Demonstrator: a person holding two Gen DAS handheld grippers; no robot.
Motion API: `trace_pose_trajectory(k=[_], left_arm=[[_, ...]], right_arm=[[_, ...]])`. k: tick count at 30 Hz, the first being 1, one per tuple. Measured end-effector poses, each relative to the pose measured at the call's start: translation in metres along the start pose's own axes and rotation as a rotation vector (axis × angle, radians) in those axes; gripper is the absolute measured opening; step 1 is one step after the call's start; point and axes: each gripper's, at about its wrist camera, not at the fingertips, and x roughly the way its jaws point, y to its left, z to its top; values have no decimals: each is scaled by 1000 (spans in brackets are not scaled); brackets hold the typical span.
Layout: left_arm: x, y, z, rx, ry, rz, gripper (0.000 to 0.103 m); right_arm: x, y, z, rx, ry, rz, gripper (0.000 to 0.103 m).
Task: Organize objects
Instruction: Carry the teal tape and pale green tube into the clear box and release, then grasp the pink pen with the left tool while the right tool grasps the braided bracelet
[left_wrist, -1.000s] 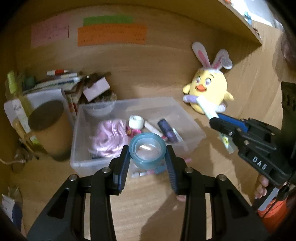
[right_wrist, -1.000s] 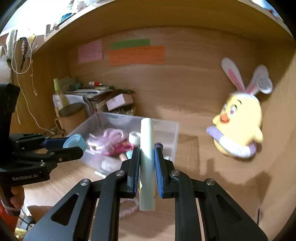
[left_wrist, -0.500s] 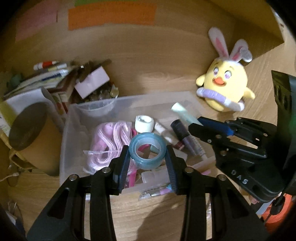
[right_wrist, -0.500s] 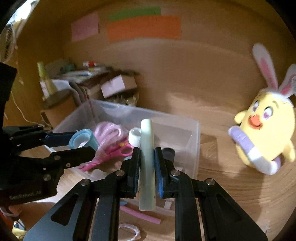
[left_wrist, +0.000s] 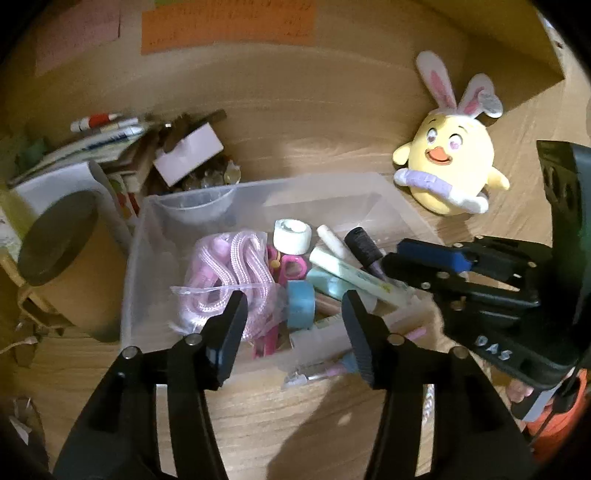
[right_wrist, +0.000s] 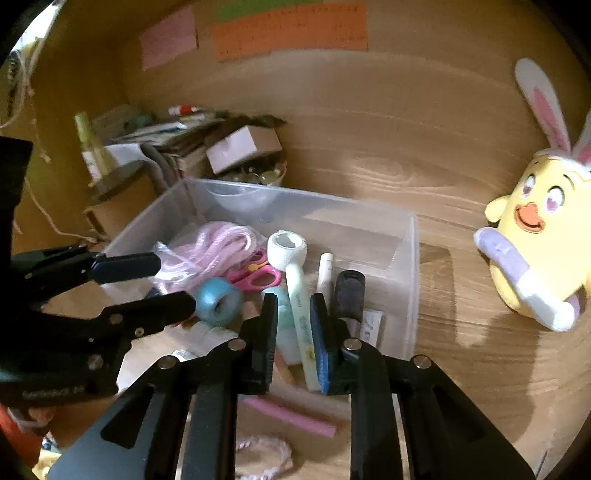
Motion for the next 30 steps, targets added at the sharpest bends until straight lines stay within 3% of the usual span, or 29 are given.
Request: trace_pose_trajectory(k=[7,11,18,30], left_arm=[[-26,-1,-24,11,-3,-26,58],[-31,-4,-41,45,8,-12,58],[19,-7,-58,87,163,-9,58],[42,-16,-56,75,196,-32,59]], right_arm=[[-45,11,-28,-72,-50,-13,27],[-50,6,-47,-50,-23,2,31],[-15,-9,-73,3,126,22,31],[15,-12,-69,54,197,87,32]])
